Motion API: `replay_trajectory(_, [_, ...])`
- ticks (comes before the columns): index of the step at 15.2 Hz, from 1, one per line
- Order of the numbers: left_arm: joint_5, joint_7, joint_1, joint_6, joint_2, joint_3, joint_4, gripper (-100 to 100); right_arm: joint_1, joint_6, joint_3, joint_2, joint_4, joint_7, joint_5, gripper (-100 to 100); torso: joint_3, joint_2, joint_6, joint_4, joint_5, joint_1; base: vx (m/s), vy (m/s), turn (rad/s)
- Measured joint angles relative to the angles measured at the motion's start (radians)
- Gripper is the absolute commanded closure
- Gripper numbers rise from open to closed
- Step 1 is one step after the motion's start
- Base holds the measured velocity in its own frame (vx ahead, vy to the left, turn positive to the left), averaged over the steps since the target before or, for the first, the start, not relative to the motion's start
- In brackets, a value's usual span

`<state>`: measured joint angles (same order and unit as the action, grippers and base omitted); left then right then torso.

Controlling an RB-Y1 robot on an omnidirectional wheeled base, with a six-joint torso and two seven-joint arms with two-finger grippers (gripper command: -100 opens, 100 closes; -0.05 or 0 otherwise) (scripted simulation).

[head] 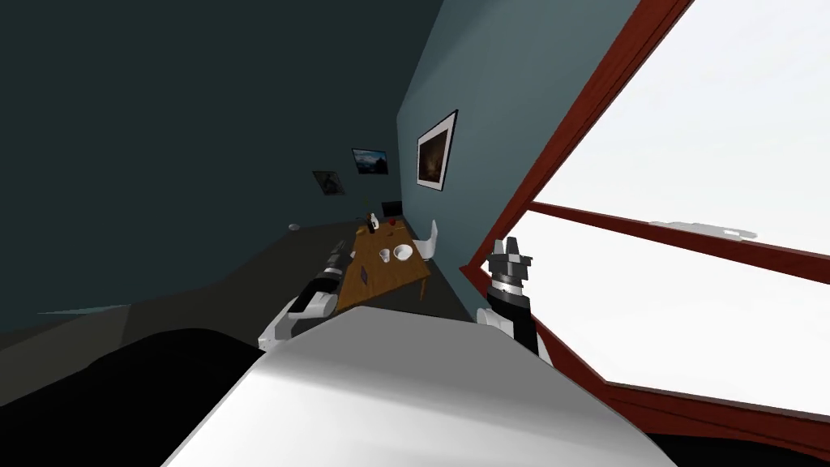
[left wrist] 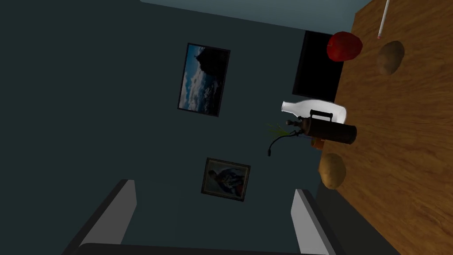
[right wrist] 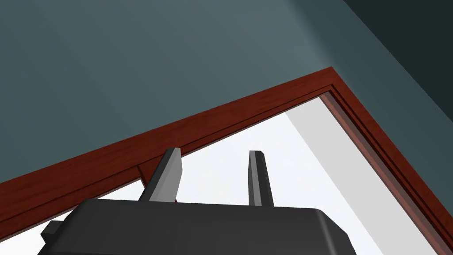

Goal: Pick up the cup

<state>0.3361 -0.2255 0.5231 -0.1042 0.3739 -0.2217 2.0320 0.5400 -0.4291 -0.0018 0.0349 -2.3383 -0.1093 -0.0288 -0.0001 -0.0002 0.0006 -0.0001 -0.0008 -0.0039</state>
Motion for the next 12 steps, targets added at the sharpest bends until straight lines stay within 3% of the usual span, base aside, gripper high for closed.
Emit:
replay_trajectory(5, [0.047, -0.026, -0.015, 0.088, 0.045, -0.043, -0.109, -100, 0.0, 0.0, 0.0, 0.0, 0.0, 0.0, 0.0, 0, 0.0, -0.001, 0.0, 0.0, 0.0, 0.0, 0.022, -0.054, -0.162])
replay_trajectory(12, [0.107, -0.063, -0.011, 0.205, 0.094, -0.099, -0.21, -100, 0.0, 0.0, 0.0, 0.0, 0.0, 0.0, 0.0, 0, 0.0, 0.0, -0.001, 0.0, 0.0, 0.001, 0.024, -0.051, -0.182])
